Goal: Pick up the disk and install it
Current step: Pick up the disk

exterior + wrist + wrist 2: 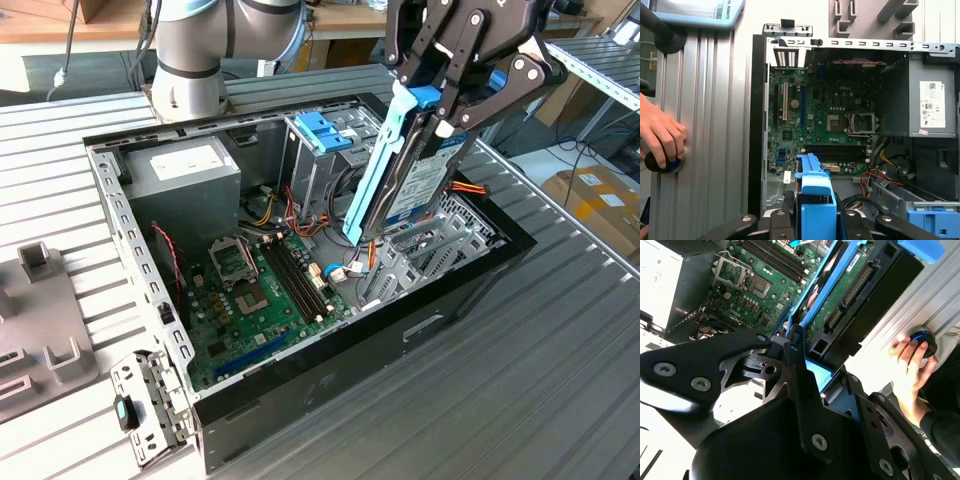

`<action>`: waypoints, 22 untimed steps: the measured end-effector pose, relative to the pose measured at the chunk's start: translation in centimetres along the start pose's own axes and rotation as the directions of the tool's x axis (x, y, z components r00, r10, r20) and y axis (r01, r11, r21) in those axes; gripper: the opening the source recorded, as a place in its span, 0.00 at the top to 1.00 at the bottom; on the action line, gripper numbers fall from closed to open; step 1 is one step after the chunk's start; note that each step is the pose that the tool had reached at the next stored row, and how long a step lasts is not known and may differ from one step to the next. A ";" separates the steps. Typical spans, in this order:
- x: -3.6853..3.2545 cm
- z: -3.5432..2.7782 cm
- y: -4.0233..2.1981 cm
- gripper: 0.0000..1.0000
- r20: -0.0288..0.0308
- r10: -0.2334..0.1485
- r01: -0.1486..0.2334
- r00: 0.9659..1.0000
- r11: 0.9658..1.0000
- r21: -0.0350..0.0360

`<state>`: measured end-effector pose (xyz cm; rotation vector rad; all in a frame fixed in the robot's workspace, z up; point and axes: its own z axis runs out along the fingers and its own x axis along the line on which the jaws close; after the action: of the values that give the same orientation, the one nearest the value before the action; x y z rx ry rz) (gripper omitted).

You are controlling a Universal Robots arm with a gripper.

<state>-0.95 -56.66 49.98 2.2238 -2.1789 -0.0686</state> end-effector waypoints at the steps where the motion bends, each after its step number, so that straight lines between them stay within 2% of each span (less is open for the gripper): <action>1: 0.02 0.00 -0.08 0.63 0.000 0.000 0.000 1.000 1.000 0.000; 19: 0.64 0.11 -1.90 0.63 0.000 0.000 0.000 1.000 1.000 -0.001; 22: 0.81 0.15 -2.55 0.63 0.000 0.000 0.000 1.000 1.000 -0.001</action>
<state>1.60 -57.42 49.69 2.2234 -2.1785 -0.0695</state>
